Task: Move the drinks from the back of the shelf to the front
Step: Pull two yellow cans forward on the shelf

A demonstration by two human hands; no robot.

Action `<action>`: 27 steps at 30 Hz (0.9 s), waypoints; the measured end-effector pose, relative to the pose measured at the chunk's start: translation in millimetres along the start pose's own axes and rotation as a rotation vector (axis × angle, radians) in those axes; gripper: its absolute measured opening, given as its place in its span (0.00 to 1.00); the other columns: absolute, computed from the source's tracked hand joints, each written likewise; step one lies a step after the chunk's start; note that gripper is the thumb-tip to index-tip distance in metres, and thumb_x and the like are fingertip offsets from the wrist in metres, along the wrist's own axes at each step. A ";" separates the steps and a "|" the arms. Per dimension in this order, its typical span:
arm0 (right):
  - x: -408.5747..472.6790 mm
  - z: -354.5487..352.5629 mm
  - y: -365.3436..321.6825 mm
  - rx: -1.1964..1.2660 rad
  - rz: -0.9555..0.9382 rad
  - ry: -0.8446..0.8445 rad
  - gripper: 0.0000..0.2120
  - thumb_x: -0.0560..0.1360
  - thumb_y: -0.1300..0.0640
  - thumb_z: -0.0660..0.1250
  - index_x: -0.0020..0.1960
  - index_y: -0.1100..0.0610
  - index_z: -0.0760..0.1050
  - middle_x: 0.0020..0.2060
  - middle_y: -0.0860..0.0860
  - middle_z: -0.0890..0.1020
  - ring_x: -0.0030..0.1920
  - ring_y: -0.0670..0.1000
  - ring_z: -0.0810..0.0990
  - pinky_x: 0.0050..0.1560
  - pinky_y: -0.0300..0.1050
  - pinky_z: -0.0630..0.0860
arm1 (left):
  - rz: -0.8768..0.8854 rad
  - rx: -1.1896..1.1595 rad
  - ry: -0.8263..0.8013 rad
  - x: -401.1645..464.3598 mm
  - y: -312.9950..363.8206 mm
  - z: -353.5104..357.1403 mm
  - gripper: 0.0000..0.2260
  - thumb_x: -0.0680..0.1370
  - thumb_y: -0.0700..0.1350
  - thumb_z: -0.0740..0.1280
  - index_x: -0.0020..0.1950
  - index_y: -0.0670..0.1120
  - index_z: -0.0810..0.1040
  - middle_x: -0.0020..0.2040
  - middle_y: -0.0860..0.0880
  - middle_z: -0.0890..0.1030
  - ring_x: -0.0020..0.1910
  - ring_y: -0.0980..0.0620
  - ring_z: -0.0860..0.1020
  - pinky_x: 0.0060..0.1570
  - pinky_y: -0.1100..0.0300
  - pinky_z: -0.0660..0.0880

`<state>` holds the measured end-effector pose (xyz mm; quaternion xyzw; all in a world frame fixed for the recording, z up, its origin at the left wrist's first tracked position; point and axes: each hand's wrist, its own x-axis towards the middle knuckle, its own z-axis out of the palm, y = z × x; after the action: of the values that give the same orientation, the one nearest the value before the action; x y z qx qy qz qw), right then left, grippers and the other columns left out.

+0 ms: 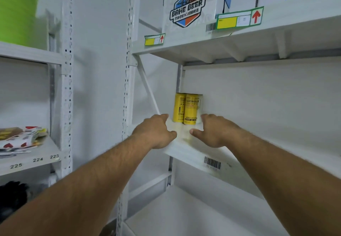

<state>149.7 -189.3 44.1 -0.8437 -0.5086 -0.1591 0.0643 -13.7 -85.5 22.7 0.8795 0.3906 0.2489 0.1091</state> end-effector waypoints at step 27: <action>255.6 66.8 -18.1 0.368 0.415 0.220 0.18 0.74 0.41 0.69 0.50 0.55 0.72 0.42 0.49 0.78 0.44 0.52 0.79 0.41 0.44 0.73 | 0.140 -0.591 -0.195 319.2 -65.7 77.5 0.30 0.75 0.49 0.79 0.72 0.44 0.70 0.63 0.46 0.79 0.58 0.45 0.79 0.56 0.53 0.77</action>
<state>257.8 51.5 65.6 -0.8814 -0.3357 -0.1382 0.3023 167.5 195.5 43.8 0.8541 0.2278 0.2730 0.3795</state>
